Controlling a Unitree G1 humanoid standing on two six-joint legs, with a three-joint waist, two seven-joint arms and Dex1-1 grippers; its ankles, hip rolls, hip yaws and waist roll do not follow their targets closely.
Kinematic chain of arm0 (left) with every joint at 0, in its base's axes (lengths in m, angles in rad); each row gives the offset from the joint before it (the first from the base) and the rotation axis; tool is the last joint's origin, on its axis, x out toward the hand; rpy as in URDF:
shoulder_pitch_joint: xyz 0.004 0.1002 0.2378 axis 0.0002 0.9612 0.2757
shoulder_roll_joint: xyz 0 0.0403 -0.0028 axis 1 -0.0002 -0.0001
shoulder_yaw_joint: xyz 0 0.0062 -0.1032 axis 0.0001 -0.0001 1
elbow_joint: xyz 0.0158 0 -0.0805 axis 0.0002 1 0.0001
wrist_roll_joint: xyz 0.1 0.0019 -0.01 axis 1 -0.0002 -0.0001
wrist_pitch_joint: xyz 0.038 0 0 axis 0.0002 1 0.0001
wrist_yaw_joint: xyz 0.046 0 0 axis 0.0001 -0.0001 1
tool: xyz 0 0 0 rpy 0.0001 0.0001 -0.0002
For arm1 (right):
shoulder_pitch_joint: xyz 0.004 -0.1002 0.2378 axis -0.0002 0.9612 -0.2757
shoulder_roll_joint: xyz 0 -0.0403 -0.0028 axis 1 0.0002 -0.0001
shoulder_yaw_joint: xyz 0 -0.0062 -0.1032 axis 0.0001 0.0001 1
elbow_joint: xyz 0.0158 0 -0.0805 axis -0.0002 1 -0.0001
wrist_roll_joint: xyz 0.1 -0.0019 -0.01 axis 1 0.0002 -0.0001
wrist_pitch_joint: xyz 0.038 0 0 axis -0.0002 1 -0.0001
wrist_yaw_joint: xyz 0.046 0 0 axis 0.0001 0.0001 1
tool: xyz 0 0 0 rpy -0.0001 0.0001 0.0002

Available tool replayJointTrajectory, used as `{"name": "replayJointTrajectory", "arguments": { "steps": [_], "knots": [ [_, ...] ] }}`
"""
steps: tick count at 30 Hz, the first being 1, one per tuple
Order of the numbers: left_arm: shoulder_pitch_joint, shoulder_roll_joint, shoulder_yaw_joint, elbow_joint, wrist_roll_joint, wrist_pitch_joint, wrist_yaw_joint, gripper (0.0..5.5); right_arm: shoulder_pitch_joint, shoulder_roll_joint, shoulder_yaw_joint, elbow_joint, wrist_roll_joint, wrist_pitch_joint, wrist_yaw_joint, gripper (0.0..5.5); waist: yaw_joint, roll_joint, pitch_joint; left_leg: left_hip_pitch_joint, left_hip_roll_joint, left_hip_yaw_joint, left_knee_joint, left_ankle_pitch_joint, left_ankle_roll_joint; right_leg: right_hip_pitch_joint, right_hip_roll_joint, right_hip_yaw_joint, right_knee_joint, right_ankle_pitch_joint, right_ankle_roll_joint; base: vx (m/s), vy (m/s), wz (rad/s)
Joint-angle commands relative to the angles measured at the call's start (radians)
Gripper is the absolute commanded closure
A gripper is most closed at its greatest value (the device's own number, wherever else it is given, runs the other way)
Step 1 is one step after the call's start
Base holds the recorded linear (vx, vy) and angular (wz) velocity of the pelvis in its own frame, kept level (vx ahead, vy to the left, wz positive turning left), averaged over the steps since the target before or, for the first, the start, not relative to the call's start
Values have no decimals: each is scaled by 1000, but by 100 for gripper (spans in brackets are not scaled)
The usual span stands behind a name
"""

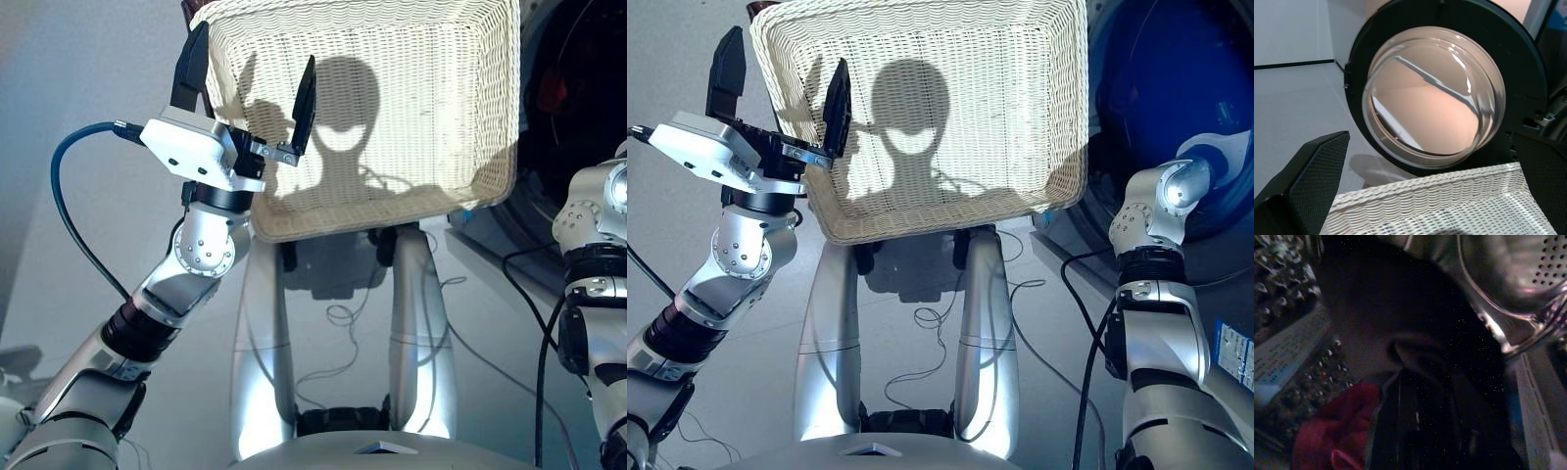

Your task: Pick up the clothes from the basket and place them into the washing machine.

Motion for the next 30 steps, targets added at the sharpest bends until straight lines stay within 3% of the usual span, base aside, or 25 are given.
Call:
{"name": "replayJointTrajectory", "arguments": {
  "steps": [1, 9, 10, 11, 16, 30],
  "knots": [
    [-23, -20, -13, -79, 4, -66, -27, 0, -77, -162, -21, 29, 32, -64, 8, 550, -11, 4, -17, 166, 7, 0, -231, 81, -42, 161, 14, 0, -200, 56, 50, 0, 0, 0],
    [-47, 2, -42, -74, -18, -66, -47, 0, -198, -233, 73, 264, 86, 64, 71, 550, 5, 22, -17, 207, 4, 5, -313, 116, -36, 197, 11, 2, -277, 93, 62, 0, 0, 0],
    [-46, 4, -45, -76, -22, -65, -47, 0, -209, -243, 81, 289, 92, 76, 73, 326, 6, 23, -17, 206, 4, 5, -310, 116, -36, 196, 10, 5, -277, 94, 61, 0, 0, 0],
    [-45, 4, -46, -80, -22, -62, -48, 0, -227, -252, 83, 311, 107, 82, 75, 0, 8, 25, -17, 204, 5, 5, -309, 116, -37, 195, 10, 5, -275, 93, 60, 0, 0, 0],
    [-33, 9, -42, -93, -6, -53, -50, 0, -235, -269, 117, 339, 122, 106, 119, 0, 6, 24, -17, 212, 7, 9, -303, 107, -39, 197, 9, 8, -264, 85, 58, 0, 0, 0],
    [-17, -16, -16, -92, -3, -54, -37, 0, -151, -176, 116, 171, 115, 53, 133, 0, -3, 12, -17, 208, 4, 12, -295, 103, -35, 193, 13, 15, -268, 91, 55, 0, 0, 0]
  ]
}}
